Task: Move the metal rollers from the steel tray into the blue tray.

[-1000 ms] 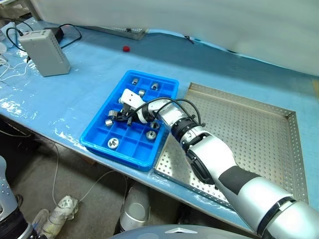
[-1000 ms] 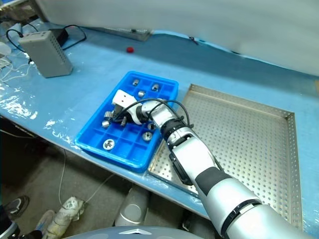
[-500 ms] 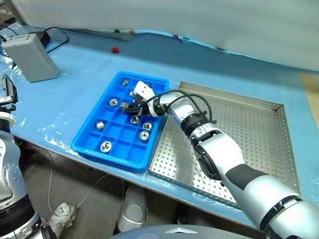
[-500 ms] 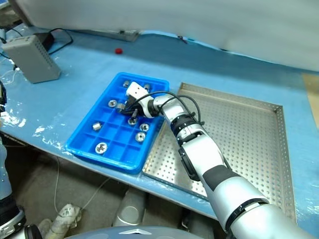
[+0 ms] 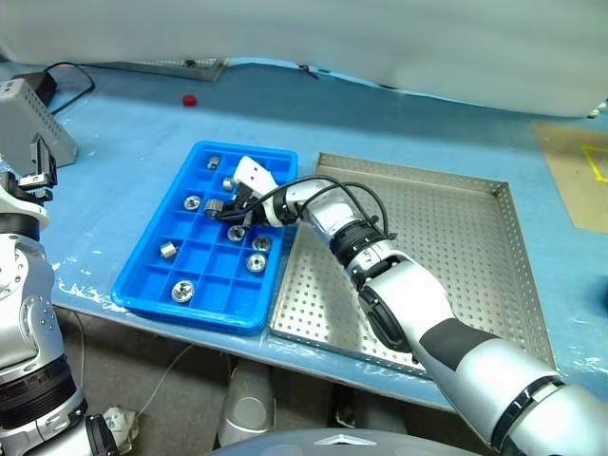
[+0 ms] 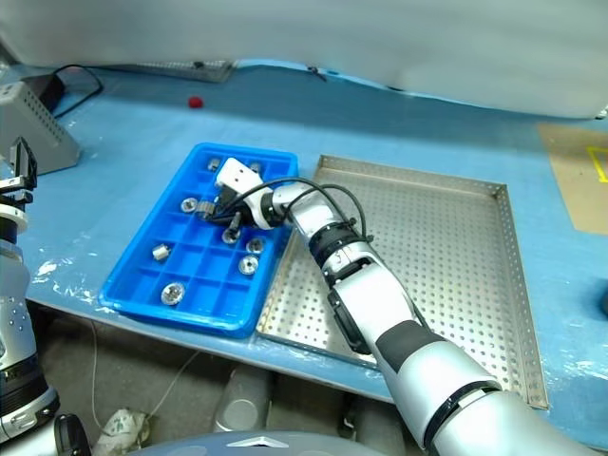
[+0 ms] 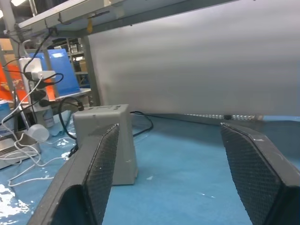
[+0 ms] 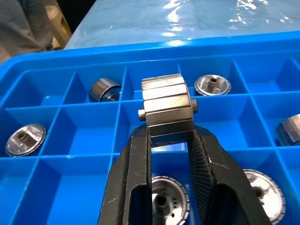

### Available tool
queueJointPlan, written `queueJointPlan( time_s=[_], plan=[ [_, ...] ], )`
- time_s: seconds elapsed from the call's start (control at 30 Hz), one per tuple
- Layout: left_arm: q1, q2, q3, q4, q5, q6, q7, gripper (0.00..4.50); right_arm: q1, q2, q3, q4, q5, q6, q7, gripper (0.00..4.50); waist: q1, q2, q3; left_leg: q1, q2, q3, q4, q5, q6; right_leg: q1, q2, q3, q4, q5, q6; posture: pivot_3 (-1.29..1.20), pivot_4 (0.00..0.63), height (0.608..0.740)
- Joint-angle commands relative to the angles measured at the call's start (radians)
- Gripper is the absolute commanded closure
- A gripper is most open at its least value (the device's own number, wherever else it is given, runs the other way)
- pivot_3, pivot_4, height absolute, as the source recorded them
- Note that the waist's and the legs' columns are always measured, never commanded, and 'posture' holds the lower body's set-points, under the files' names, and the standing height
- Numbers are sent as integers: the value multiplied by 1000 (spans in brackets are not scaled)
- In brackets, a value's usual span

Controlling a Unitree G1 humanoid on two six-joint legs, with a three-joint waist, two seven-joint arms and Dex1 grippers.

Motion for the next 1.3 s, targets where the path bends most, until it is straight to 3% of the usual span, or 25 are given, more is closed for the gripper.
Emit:
queueJointPlan(
  time_s=[0.03, 0.57, 0.77, 0.8, 1.0, 1.17, 1.3],
  plan=[
    [8, 16, 27, -30, 5, -22, 2, 879, -9, 23, 11, -44, 8, 0, 1, 3836, -9, 0, 0, 0, 0, 0, 0, 0, 0, 0, 0, 0, 0, 0, -1, 481, 150, 740],
    [24, 11, 31, -40, 3, -25, 14, 879, -88, 117, 8, -12, 36, 15, -46, 3836, -16, 0, 0, 0, 1, 2, 0, 0, 0, 0, 0, 0, 0, 0, 0, 499, 150, 740],
    [9, 9, 11, -20, 4, -32, 8, 879, -81, 125, 14, -32, 43, 18, -39, 1797, -16, 0, 0, 0, 1, 2, 0, 0, 0, 0, 0, 0, 0, 0, 0, 473, 150, 740],
    [1, 8, 2, -10, 4, -35, 6, 879, -77, 117, 12, -37, 46, 20, -37, 1463, -17, 0, 0, 0, 1, 2, 0, 0, 0, 0, 0, 0, 0, 0, 0, 444, 150, 740],
    [-105, 5, -96, 105, -17, -71, -70, 879, -47, 30, -15, -102, 71, 30, -38, 1463, -25, 0, 0, 1, 1, 7, 1, 0, 0, 1, 0, 0, 1, 0, 1, 325, 150, 740],
    [-279, -28, -272, 276, -92, -82, -306, 879, 25, -113, -69, -237, 100, 65, -58, 1463, -51, 0, 0, 0, 0, 9, 5, 0, -1, 4, -1, -1, 1, 1, 1, 65, 150, 740],
    [-436, -50, -429, 485, -98, -91, -559, 879, 167, -248, -90, -480, 110, 163, -92, 1463, -116, -3, -1, 0, -5, 12, 12, 2, -3, 9, -4, 1, 0, 7, 3, -148, 150, 740]
  ],
)
